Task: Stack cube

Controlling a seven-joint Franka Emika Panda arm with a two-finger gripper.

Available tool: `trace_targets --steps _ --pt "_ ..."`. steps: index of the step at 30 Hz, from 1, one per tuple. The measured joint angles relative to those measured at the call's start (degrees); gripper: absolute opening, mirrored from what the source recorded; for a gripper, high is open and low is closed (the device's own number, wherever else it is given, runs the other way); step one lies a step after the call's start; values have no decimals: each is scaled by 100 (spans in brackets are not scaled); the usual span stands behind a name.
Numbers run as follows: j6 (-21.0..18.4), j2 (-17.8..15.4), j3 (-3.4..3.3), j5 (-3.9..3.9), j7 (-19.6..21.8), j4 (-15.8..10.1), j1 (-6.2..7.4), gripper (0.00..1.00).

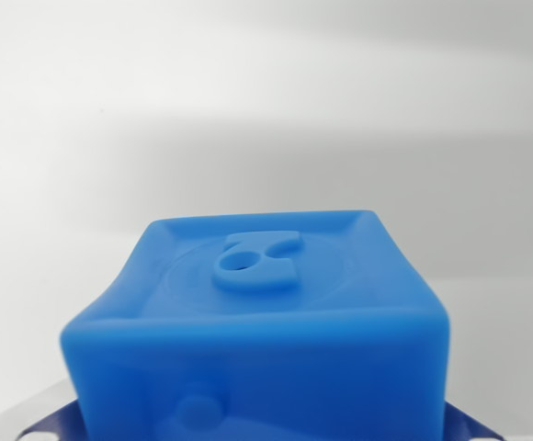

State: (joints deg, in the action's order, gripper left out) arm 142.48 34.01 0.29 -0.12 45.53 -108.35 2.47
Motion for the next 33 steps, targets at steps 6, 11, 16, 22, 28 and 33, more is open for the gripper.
trace_targets --steps 6,11,16,22,28,33 --pt "-163 -197 0 0 0 -27 0 0" --pt "-316 -358 0 0 0 -36 0 0" --pt "-448 -537 2 0 -28 -61 0 0" --pt "-434 -681 25 -6 -167 -276 11 0" --pt "-404 -864 52 -18 -322 -499 32 0" --pt "-365 -1010 75 -28 -450 -680 44 0"
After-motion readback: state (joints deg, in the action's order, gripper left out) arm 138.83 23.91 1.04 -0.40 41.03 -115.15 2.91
